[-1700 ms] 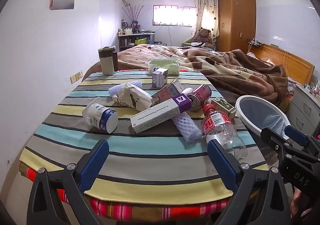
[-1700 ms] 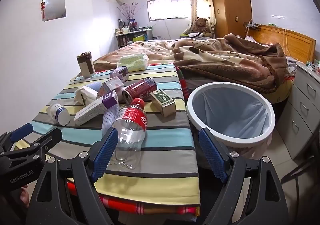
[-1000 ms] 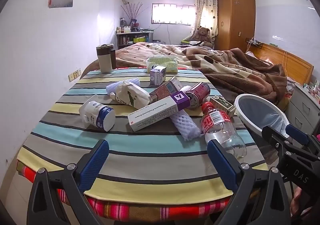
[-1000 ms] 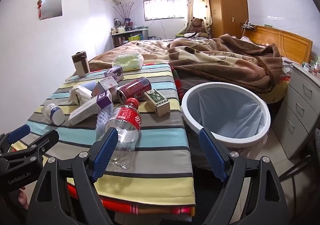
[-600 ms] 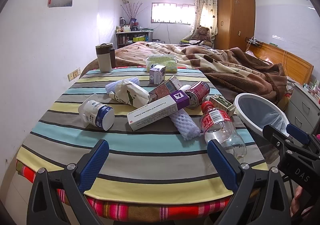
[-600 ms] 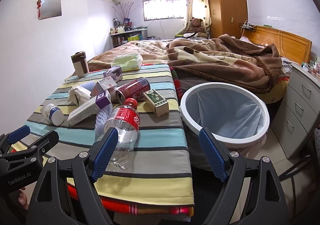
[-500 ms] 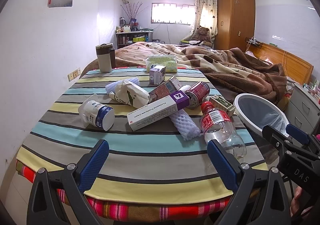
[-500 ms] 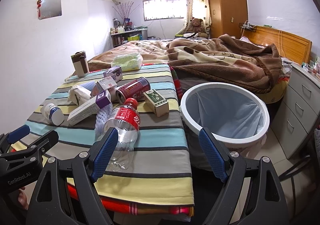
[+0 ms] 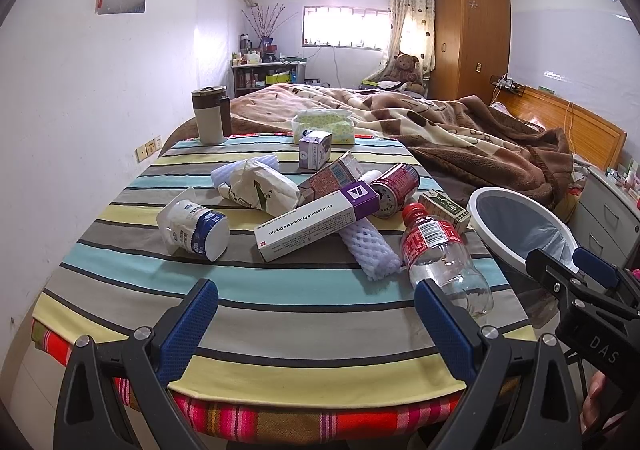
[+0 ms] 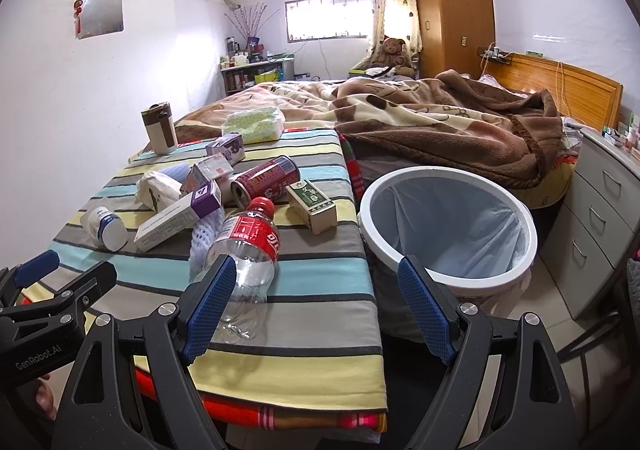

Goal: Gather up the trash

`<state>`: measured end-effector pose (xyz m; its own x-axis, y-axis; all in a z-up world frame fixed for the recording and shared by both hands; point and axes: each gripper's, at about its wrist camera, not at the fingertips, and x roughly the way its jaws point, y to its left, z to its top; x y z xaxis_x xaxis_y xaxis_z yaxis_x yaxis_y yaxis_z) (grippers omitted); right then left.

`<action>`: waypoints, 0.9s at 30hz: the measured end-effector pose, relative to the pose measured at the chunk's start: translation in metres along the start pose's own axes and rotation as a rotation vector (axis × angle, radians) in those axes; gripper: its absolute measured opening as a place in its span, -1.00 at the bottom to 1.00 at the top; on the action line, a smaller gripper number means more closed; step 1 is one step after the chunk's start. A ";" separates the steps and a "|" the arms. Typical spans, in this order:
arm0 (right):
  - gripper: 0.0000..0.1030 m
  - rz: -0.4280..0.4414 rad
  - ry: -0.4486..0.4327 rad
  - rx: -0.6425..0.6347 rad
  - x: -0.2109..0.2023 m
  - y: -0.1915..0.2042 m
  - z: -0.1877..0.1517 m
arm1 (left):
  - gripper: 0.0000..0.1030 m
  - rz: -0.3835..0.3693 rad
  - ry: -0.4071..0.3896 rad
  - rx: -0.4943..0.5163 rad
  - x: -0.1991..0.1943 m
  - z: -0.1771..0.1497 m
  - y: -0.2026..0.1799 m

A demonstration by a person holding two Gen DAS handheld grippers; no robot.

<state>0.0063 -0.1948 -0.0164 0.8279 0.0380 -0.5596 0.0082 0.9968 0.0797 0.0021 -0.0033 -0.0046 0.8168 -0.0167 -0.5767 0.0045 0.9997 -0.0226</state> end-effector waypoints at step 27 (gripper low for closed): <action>0.65 -0.002 -0.003 -0.002 -0.001 0.001 0.001 | 0.94 -0.002 0.001 -0.003 -0.001 -0.001 0.001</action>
<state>0.0056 -0.1941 -0.0151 0.8293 0.0354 -0.5576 0.0092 0.9970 0.0770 0.0011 -0.0020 -0.0051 0.8163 -0.0183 -0.5773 0.0041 0.9997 -0.0259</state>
